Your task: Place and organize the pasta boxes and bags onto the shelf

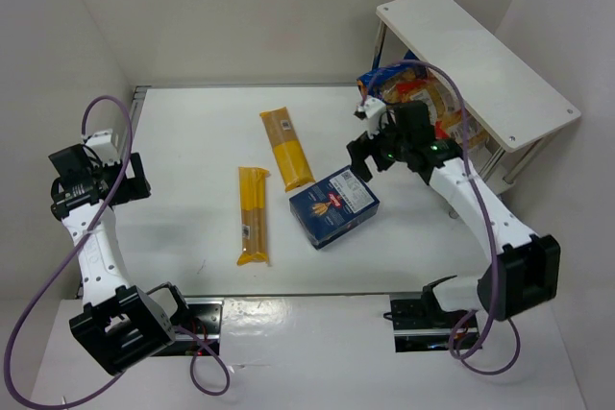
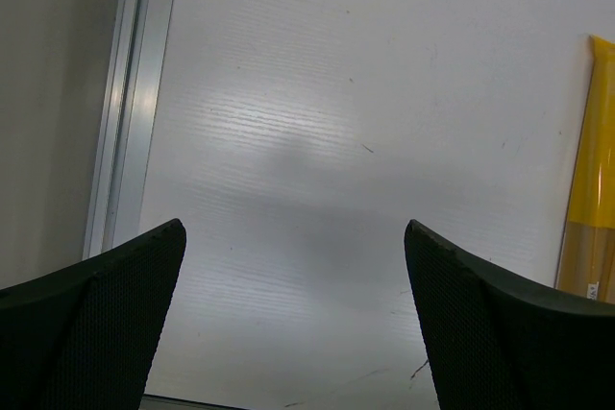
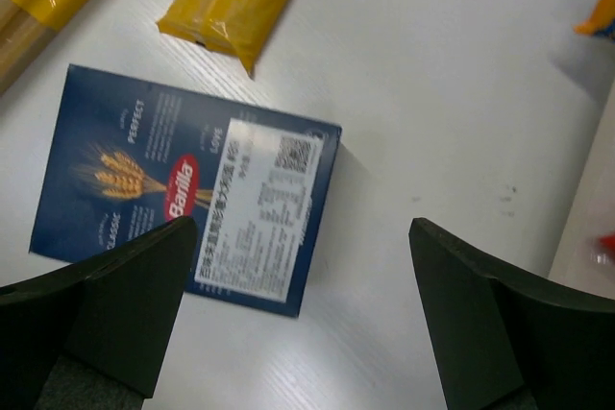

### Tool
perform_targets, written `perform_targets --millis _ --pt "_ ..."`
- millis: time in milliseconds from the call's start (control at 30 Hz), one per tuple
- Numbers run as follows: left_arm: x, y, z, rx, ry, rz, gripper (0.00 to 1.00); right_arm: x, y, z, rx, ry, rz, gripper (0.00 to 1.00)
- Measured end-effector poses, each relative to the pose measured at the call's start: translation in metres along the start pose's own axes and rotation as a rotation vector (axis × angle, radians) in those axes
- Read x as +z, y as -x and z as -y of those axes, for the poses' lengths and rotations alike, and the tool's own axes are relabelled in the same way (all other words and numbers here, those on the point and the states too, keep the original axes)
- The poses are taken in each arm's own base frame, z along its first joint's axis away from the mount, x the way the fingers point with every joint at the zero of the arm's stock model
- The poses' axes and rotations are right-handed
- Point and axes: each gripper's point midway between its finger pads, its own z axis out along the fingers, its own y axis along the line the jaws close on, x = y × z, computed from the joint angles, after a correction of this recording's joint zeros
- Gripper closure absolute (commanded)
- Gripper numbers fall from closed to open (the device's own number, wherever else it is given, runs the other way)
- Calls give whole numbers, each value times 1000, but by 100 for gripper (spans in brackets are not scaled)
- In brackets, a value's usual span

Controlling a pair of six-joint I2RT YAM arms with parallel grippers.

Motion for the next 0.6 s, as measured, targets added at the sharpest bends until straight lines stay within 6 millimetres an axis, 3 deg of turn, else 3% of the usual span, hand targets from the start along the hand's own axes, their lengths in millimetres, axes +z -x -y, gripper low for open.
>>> perform_targets --millis 67,167,333,600 --pt "0 0 0 0 -2 0 0 17 16 -12 -37 23 -3 1" --pt "0 0 0 0 -2 1 0 48 28 -46 -96 71 -32 1" --pt "0 0 -1 0 3 -1 0 105 25 -103 -120 145 -99 1" --pt "-2 -1 -7 -7 32 0 0 185 18 -98 7 93 -141 1"
